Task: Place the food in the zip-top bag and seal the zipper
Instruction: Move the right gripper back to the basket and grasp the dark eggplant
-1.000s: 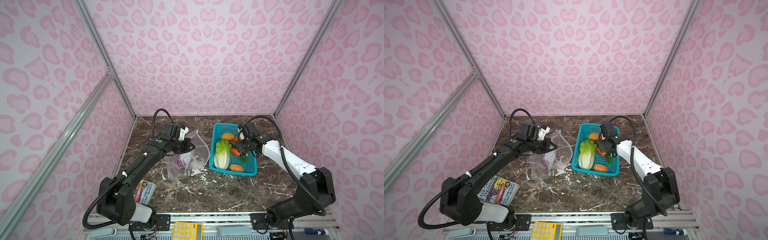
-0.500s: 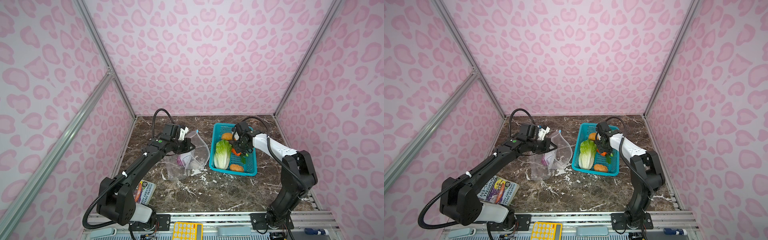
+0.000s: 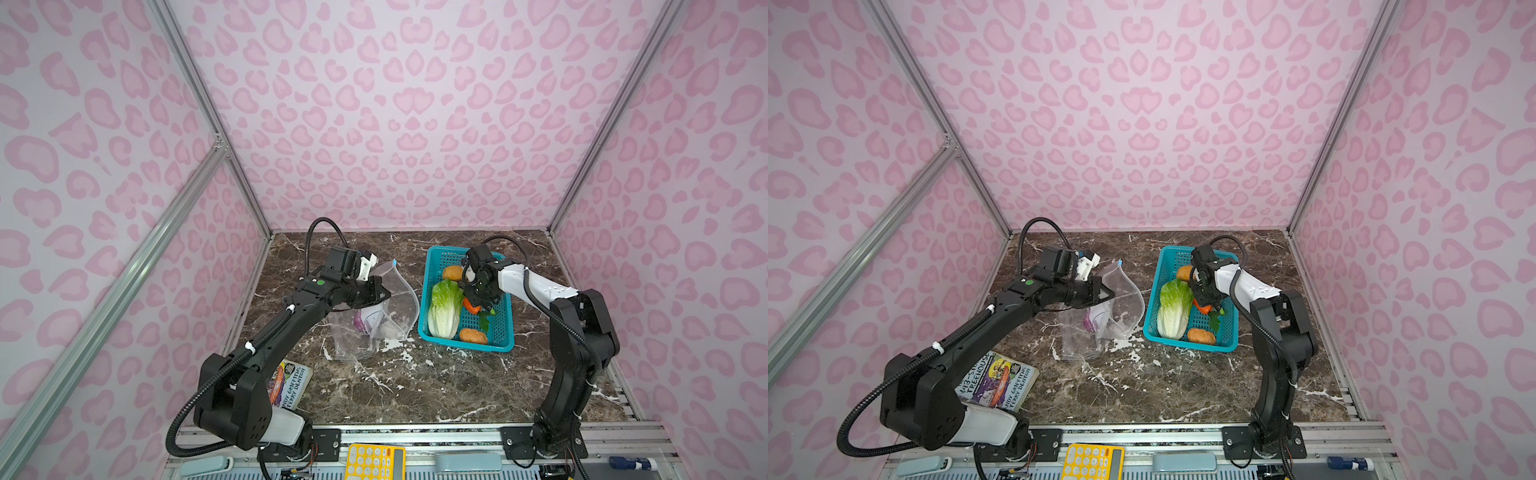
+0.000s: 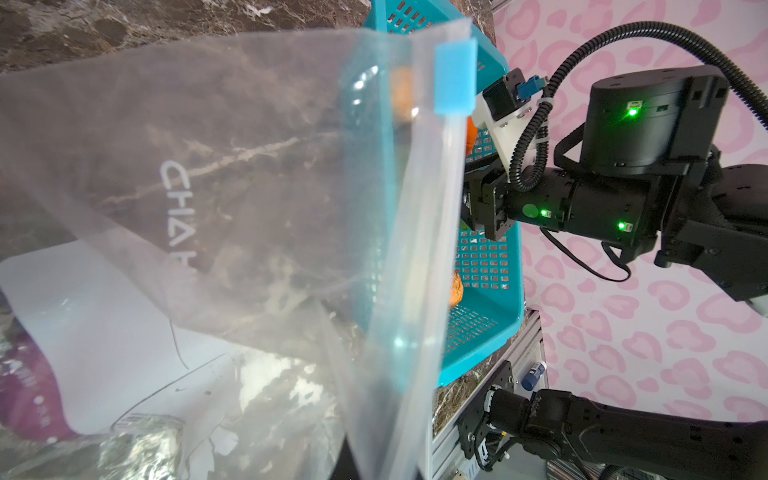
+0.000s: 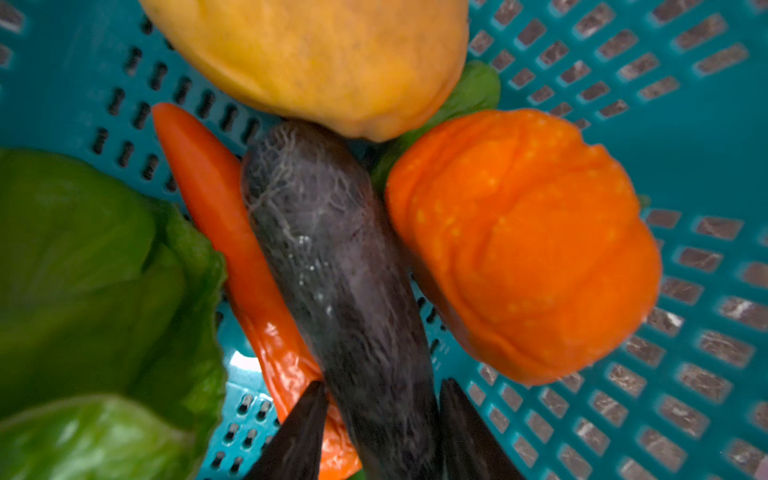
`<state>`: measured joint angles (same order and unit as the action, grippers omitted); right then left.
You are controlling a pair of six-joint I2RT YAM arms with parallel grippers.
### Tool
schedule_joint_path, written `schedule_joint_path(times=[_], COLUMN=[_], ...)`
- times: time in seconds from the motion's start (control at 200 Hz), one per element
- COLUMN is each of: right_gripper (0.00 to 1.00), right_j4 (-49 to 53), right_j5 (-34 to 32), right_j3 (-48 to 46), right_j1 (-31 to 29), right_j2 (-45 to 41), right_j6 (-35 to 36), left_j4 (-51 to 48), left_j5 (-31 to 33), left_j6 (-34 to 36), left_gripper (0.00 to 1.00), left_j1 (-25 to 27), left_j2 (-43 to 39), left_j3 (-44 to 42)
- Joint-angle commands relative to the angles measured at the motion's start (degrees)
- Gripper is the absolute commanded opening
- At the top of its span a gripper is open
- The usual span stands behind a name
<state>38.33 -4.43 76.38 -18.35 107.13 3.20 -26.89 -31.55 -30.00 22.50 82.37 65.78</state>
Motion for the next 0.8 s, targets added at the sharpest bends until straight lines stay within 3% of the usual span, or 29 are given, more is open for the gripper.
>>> schedule_joint_path(times=[0.0, 0.21, 0.385, 0.615, 0.795], right_gripper=[0.42, 0.23, 0.17, 0.00, 0.00], right_j4=[-0.2, -0.2, 0.1, -0.1, -1.3], right_j5=[-0.1, 1.0, 2.8, 4.1, 6.8], right_j3=[0.0, -0.4, -0.7, -2.4, -5.1], right_j1=[0.1, 0.2, 0.2, 0.3, 0.9], right_j2=[0.7, 0.6, -1.2, -5.4, -10.2], right_j6=[0.4, 0.2, -0.3, -1.6, -3.7], left_j4=[1.0, 1.0, 0.9, 1.0, 1.0], left_j5=[-0.3, -0.2, -0.2, -0.2, -0.2], left_j6=[0.3, 0.3, 0.3, 0.2, 0.2], left_gripper=[0.03, 0.03, 0.03, 0.03, 0.03], left_j1=[0.0, 0.0, 0.0, 0.0, 0.0], left_j2=[0.3, 0.1, 0.0, -0.2, -0.2], left_j3=[0.5, 0.5, 0.6, 0.6, 0.6])
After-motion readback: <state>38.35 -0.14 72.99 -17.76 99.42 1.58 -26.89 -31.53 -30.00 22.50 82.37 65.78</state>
